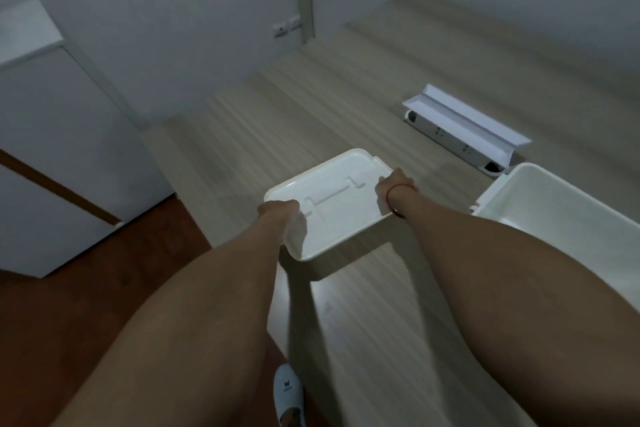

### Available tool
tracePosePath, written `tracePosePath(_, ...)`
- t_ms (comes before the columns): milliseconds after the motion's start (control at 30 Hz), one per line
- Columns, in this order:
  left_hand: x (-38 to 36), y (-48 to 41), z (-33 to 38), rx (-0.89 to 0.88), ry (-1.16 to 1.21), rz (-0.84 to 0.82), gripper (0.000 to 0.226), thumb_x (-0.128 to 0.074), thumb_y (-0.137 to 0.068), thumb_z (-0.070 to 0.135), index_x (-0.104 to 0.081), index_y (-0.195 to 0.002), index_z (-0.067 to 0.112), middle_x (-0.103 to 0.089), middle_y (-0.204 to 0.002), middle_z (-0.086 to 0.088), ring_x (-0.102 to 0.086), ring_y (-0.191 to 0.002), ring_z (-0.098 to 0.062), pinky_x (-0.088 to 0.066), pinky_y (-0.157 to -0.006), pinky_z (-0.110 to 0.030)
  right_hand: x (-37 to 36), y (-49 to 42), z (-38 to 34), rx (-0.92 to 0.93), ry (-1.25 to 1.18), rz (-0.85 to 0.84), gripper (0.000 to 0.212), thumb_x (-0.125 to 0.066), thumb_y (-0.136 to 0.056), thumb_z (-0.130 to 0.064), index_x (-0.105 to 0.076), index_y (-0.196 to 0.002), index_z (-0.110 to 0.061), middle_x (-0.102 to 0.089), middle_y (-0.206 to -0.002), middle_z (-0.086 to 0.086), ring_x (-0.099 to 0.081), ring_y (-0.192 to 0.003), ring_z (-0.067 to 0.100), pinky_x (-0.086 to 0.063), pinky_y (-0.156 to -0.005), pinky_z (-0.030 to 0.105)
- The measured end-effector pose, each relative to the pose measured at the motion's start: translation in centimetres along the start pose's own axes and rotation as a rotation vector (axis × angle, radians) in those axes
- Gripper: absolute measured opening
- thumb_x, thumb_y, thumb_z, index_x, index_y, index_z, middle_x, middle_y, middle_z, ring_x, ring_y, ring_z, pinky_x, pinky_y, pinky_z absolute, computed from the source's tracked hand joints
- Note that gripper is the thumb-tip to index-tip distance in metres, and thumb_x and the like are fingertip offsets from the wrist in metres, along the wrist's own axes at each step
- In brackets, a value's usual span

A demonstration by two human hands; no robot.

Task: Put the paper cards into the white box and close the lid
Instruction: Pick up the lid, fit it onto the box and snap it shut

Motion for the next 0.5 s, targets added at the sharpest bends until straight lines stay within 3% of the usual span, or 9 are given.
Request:
tracePosePath(133, 2.1, 2.5, 6.0, -0.135, 0.010, 0.106, 0.064, -0.059, -0.075, 0.014, -0.042, -0.136, -0.001, -0.056, -0.134, -0.016, -0.059, -0.119, -0.034, -0.051, -0.096, -0.044, 5.2, 1.3, -2.2, -0.048, -0.322, 0.095, 0.068, -0.027, -0.096, -0.052, -0.027, -0.148, -0.007, -0.036, -0.151, 0.017, -0.039, -0.136, 0.035, -0.033, -0.111, 0.044)
tracePosePath(267, 3.0, 6.1, 12.8, -0.470, -0.005, 0.183, 0.052, -0.056, -0.081, 0.000, -0.043, -0.131, 0.000, -0.057, -0.131, -0.019, -0.057, -0.120, -0.033, -0.050, -0.095, -0.038, 10.0, 3.2, -3.5, -0.137, -0.746, 0.128, 0.081, -0.016, -0.091, -0.066, -0.033, -0.147, -0.010, -0.045, -0.146, 0.011, -0.049, -0.129, 0.030, -0.037, -0.111, 0.044)
tracePosePath(333, 3.1, 8.1, 15.7, -0.649, 0.004, 0.201, 0.049, -0.053, -0.079, -0.005, -0.051, -0.128, 0.002, -0.061, -0.127, -0.019, -0.060, -0.117, -0.032, -0.049, -0.096, -0.036, 12.1, 4.5, -4.2, -0.105, -1.058, 0.047, 0.071, -0.020, -0.089, -0.069, -0.056, -0.120, -0.017, -0.065, -0.117, 0.003, -0.058, -0.104, 0.020, -0.043, -0.103, 0.038)
tracePosePath(400, 3.0, 10.0, 18.3, -0.811, -0.023, 0.202, 0.047, -0.051, -0.079, -0.008, -0.058, -0.124, 0.004, -0.065, -0.122, -0.019, -0.061, -0.115, -0.031, -0.049, -0.095, -0.035, 14.0, 6.0, -4.1, -0.103, -1.339, -0.065, 0.056, -0.027, -0.091, -0.065, -0.056, -0.088, -0.016, -0.064, -0.082, 0.004, -0.055, -0.087, 0.017, -0.046, -0.094, 0.039)
tracePosePath(433, 2.8, 10.8, 19.4, -0.895, -0.072, 0.196, 0.045, -0.049, -0.080, -0.009, -0.061, -0.121, 0.004, -0.066, -0.120, -0.020, -0.061, -0.114, -0.031, -0.049, -0.093, -0.035, 14.9, 6.7, -3.7, -0.124, -1.438, -0.067, 0.047, -0.037, -0.093, -0.056, -0.055, -0.090, -0.013, -0.061, -0.086, 0.008, -0.056, -0.094, 0.020, -0.045, -0.095, 0.042)
tracePosePath(500, 1.8, 12.3, 21.1, -1.056, -0.205, 0.182, 0.041, -0.046, -0.077, -0.014, -0.066, -0.109, 0.001, -0.068, -0.111, -0.021, -0.062, -0.107, -0.032, -0.047, -0.082, -0.032, 16.3, 7.5, -2.0, -0.167, -1.534, -0.046, 0.030, -0.051, -0.095, -0.027, -0.049, -0.111, -0.001, -0.050, -0.120, 0.013, -0.051, -0.122, 0.028, -0.048, -0.100, 0.042)
Point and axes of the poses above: each hand's wrist, its own y-axis away from the middle knuckle, its own x-axis out of the back of the hand, z = x × y, the point moved 6 cm from there along -y, towards the middle knuckle
